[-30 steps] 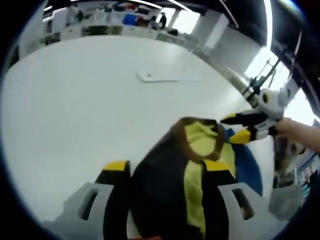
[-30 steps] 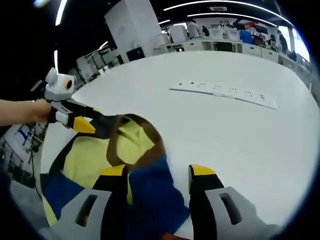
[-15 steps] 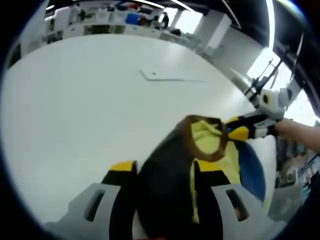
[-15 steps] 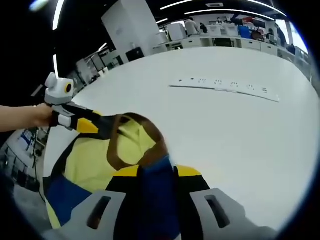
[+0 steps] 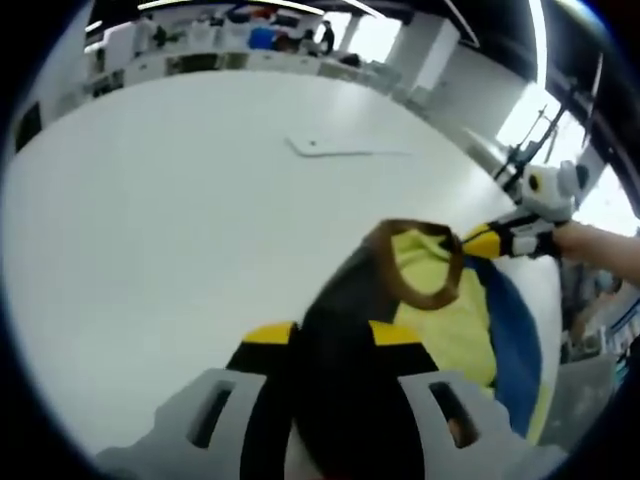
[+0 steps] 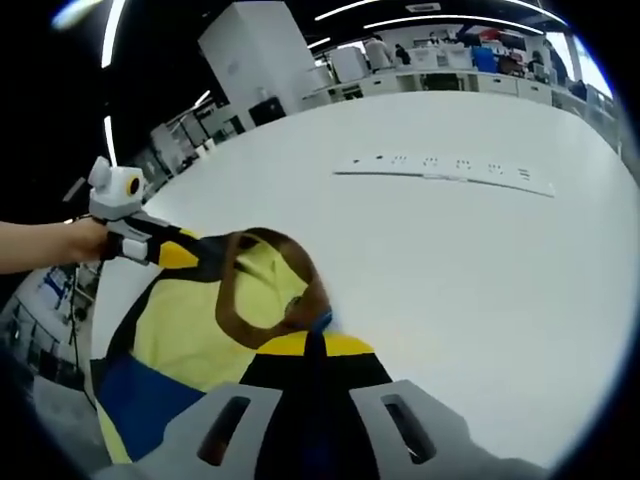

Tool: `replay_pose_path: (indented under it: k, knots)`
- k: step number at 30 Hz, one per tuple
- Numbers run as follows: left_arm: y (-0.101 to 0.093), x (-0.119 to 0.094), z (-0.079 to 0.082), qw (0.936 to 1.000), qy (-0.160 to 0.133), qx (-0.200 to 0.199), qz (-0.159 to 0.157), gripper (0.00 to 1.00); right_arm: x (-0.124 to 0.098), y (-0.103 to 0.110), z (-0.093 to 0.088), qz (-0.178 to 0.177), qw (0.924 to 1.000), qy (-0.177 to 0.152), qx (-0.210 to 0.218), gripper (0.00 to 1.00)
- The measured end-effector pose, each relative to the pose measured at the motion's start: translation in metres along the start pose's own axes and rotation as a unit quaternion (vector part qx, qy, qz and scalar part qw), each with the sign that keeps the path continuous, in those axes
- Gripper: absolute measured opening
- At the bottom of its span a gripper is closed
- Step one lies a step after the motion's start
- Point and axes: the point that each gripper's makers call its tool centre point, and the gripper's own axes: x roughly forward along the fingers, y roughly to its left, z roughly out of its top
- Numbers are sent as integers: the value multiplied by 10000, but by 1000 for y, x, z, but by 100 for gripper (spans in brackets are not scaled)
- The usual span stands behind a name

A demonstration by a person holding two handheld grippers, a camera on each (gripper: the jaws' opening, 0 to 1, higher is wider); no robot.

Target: Fold the garment on the visible template until the final outline fits inside the template.

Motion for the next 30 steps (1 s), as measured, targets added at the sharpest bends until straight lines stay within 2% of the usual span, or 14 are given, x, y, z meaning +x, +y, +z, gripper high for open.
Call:
replay_pose_path:
  k: [8,12,19,24,30]
  knots:
    - [2,-5,5,9998,-114,120,72,0,2,-1,-4,-26,9997,5,236,2]
    - [2,-7,6,9998,-141,72,96,0,1,-1,-4,-35,9997,-22,245,1]
    - [-1,-16,13,9995,-274,42,121,0,-4,2,1,-120,9999,-97,-46,1]
    - [-6,-30,20,9987,-497,50,113,0,-12,7,11,-140,9995,-261,-125,1]
    - [-15,-50,28,9967,-757,263,150,0,-28,20,26,-142,9980,-538,-297,1]
